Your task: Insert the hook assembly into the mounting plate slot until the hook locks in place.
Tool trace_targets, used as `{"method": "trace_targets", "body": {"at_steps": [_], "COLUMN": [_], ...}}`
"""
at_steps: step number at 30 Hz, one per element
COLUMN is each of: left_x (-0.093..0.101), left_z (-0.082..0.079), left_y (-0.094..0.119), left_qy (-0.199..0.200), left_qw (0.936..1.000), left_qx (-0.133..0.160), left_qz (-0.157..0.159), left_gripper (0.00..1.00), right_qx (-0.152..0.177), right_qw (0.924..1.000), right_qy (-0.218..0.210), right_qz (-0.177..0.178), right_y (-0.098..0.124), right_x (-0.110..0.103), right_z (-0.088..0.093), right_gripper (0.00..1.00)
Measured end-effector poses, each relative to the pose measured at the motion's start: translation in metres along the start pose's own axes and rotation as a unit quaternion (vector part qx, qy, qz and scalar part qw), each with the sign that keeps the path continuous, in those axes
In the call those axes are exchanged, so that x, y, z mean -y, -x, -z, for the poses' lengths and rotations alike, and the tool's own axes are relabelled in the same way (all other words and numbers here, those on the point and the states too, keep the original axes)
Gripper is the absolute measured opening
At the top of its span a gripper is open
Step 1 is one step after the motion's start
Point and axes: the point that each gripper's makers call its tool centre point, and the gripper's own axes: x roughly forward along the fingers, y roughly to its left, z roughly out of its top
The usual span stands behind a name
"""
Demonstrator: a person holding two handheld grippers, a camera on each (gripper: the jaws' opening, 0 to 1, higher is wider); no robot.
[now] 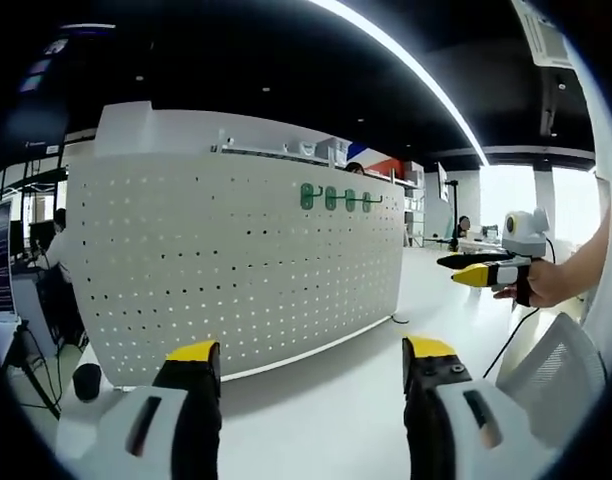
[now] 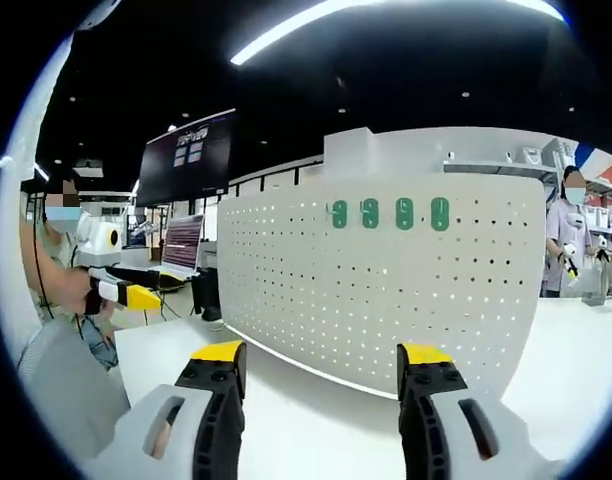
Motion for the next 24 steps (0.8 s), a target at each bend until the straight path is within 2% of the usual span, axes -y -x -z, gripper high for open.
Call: {"method": "trace_targets", "body": {"at_steps": [24], "left_x": [-0.006], "left_z": [0.007], "left_y": [0.017], "left_qy": [0.011], "left_qw": [0.9998], "left_qx": [0.002], "left_qz": [-0.014], "left_gripper": [0.8], "right_qx": [-0.014], "right_qw": [0.9995], "right_qy": [-0.01], "right_qz": [0.027], "right_y": [0.037], "right_x": [0.005], "right_z": [0.016], "right_gripper": [0.6]}}
